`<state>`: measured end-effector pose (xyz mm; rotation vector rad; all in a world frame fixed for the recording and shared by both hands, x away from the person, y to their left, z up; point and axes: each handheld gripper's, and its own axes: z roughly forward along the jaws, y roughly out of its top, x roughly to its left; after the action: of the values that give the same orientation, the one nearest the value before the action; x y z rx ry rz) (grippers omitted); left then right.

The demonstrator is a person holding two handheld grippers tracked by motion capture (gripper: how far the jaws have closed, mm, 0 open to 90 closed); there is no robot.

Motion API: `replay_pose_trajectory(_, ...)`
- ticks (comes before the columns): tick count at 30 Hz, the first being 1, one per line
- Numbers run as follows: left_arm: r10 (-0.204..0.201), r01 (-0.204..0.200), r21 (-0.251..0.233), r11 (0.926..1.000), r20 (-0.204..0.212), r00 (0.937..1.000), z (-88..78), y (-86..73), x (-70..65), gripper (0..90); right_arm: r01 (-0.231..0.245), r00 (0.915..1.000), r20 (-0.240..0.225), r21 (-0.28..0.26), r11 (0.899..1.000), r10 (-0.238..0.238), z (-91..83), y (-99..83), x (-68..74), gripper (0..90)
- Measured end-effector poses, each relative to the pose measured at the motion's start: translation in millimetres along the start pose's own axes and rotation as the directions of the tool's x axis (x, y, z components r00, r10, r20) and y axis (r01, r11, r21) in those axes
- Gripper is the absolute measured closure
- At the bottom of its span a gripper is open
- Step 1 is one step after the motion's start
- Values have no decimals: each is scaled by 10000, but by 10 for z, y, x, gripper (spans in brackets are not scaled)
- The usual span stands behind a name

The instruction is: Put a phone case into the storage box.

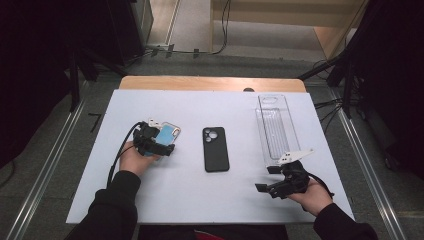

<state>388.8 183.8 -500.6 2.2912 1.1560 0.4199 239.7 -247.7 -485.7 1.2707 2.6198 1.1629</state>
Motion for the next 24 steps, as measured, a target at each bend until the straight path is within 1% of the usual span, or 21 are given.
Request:
replay_pose_trajectory(1,-37,37,-41,10000,-94,9999,-9,-4,3,27,2,10000,2,5,10000,-2,0,0,-1,127)
replay_pose_trajectory(2,-178,176,-150,9997,-157,9997,-16,-9,4,49,-5,10000,-1,9,10000,5,2,0,-1,127)
replay_pose_trajectory(5,-368,363,-246,9990,-213,9991,-53,-22,22,162,5,10000,3,13,10000,-5,2,1,-2,127)
replay_pose_trajectory(12,-433,429,-134,9990,-319,9986,-52,-2,9,166,19,10000,-1,14,10000,-19,4,1,-5,127)
replay_pose_trajectory(16,-472,470,-70,9989,-268,9985,-55,9,17,168,7,10000,-8,19,10000,-7,2,1,-3,127)
replay_pose_trajectory(19,-572,571,-73,9983,-53,9984,-66,16,42,167,7,10000,-6,3,10000,-7,2,1,-4,127)
replay_pose_trajectory(21,-760,760,-4,9971,171,9970,-87,29,70,168,29,10000,-8,-21,10000,-29,1,2,-4,127)
replay_pose_trajectory(22,-898,901,-94,9959,264,9956,-97,33,78,168,31,10000,-3,-23,10000,-31,0,2,-3,127)
replay_pose_trajectory(24,-902,909,-210,9956,302,9955,-137,49,94,168,34,10000,1,-17,10000,-34,0,2,-3,127)
